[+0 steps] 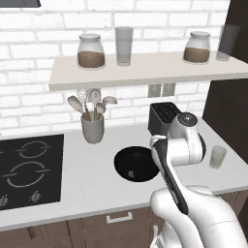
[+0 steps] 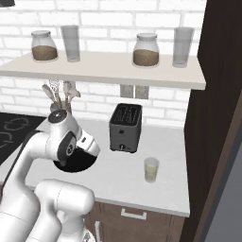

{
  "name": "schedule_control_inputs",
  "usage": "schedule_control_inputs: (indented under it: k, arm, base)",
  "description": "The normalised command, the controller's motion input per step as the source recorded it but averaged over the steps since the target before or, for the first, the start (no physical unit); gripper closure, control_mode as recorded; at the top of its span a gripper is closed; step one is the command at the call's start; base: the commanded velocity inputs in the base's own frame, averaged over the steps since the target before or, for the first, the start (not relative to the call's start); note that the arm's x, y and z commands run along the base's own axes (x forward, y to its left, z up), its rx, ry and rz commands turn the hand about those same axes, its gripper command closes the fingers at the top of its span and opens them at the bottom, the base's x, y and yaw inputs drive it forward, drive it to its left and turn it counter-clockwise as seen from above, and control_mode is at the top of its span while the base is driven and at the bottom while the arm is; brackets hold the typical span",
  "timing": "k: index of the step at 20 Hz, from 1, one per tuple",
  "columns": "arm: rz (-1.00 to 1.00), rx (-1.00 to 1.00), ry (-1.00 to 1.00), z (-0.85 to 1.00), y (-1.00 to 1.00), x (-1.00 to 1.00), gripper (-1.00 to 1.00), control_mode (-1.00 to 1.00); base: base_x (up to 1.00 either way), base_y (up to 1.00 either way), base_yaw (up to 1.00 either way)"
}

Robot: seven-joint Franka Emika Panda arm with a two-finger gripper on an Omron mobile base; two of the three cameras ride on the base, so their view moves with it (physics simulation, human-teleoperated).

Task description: Grab a lemon wedge from the fridge and one ice cube from the ice bowl, and put them in the glass of lemonade.

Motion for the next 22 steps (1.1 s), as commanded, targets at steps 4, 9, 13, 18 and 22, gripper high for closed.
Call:
schedule_control_inputs:
  k: [4,9,13,18,22]
  arm:
    - [0.16,0.0,0.31,-0.12,0.0,-0.05,-1.0,-1.0]
    - [0.15,0.05,-0.22,-0.42,0.0,-0.34,-1.0,-1.0]
    - [0.12,0.04,-0.1,0.0,0.0,-0.59,-1.0,-1.0]
    - [0.04,0.0,0.0,0.02,0.0,-0.11,-1.0,-1.0]
    - [0.0,0.0,0.0,0.0,0.0,0.0,-1.0,-1.0]
  base:
    - [0.0,0.0,0.0]
    - [0.0,0.0,0.0]
    - [0.0,0.0,0.0]
    - [0.0,0.0,0.0]
    - [0.0,0.0,0.0]
